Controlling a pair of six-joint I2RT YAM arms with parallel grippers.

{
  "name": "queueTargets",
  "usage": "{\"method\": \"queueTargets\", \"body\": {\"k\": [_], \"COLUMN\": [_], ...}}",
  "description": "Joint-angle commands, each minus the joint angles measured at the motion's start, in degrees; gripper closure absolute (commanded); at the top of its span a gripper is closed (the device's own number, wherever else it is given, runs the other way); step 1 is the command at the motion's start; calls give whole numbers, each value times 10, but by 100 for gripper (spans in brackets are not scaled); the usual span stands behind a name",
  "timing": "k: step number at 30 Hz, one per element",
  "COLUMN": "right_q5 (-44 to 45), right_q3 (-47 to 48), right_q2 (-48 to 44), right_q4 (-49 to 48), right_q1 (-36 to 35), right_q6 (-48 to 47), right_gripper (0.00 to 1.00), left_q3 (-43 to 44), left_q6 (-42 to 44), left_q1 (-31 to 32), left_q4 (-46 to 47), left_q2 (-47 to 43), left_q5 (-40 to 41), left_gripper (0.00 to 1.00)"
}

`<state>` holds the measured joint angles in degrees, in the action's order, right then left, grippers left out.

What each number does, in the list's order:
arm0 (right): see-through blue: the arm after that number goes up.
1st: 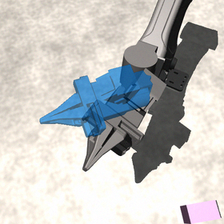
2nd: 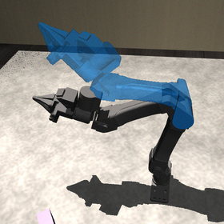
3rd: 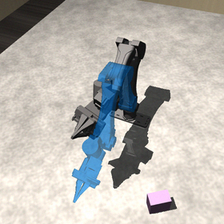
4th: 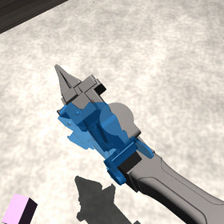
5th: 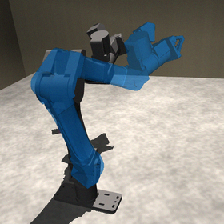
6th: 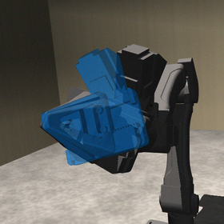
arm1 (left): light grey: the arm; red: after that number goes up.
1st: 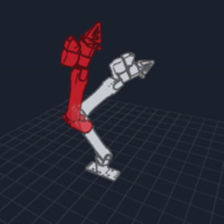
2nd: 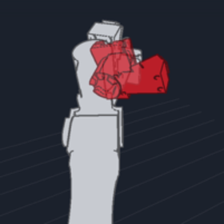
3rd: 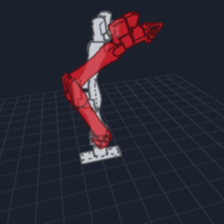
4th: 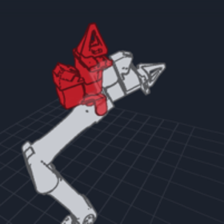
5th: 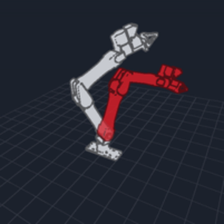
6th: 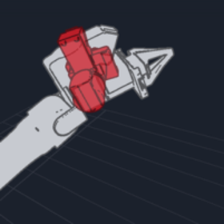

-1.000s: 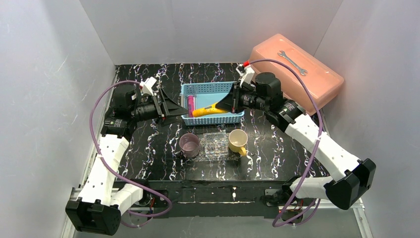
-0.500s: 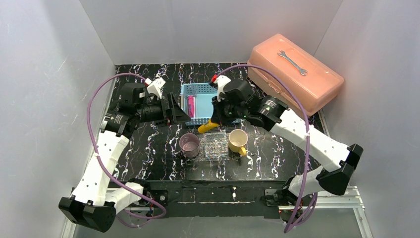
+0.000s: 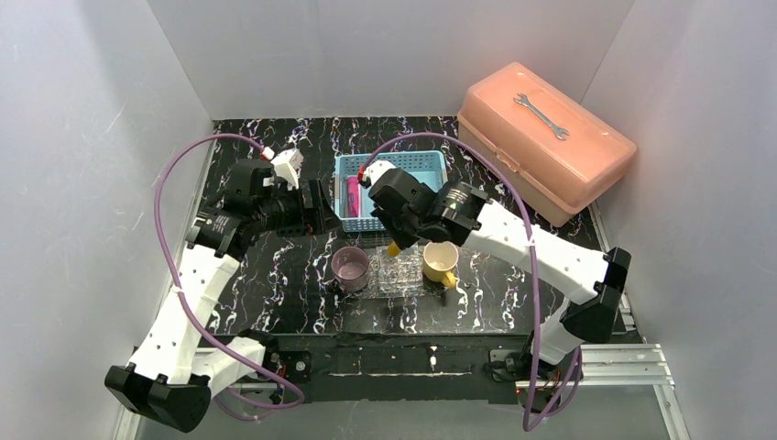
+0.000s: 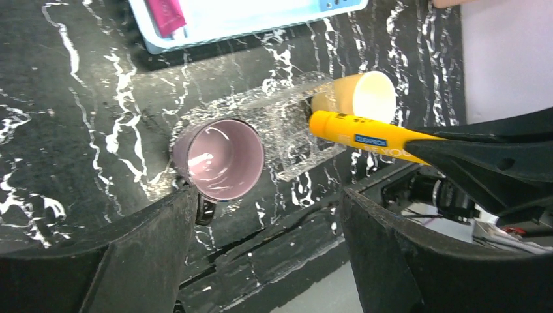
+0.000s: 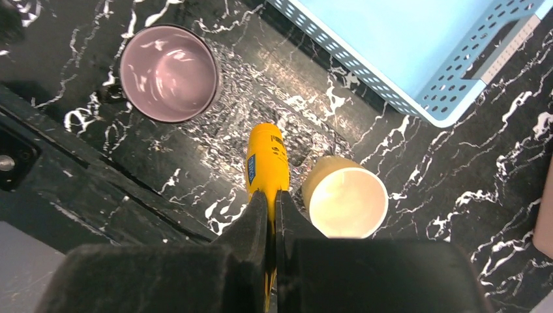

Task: Prepare toiletry sets of a toothbrush and toothpaste on the tray

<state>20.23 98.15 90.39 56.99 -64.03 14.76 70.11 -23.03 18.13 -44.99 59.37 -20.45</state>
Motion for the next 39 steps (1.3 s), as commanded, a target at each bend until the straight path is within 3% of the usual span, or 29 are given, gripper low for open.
{"method": "queueTargets", "body": {"k": [1, 16, 39], "right_q5": [45, 30, 0], "right_q3": [32, 33, 32], "right_q2": [9, 47, 86], "right_q4": [22, 16, -8], "right_q1": [-6, -6, 17], "right_q6": [-6, -8, -9], "right_gripper": [99, 99, 99], "left_q3": [-19, -128, -154], "left_q6": [20, 24, 35], "left_q1": [3, 2, 3], "left_q4": [3, 104, 112], "left_q2": [-16, -39, -52], "left_q5": [64, 87, 93], "left_gripper": [21, 18, 16]}}
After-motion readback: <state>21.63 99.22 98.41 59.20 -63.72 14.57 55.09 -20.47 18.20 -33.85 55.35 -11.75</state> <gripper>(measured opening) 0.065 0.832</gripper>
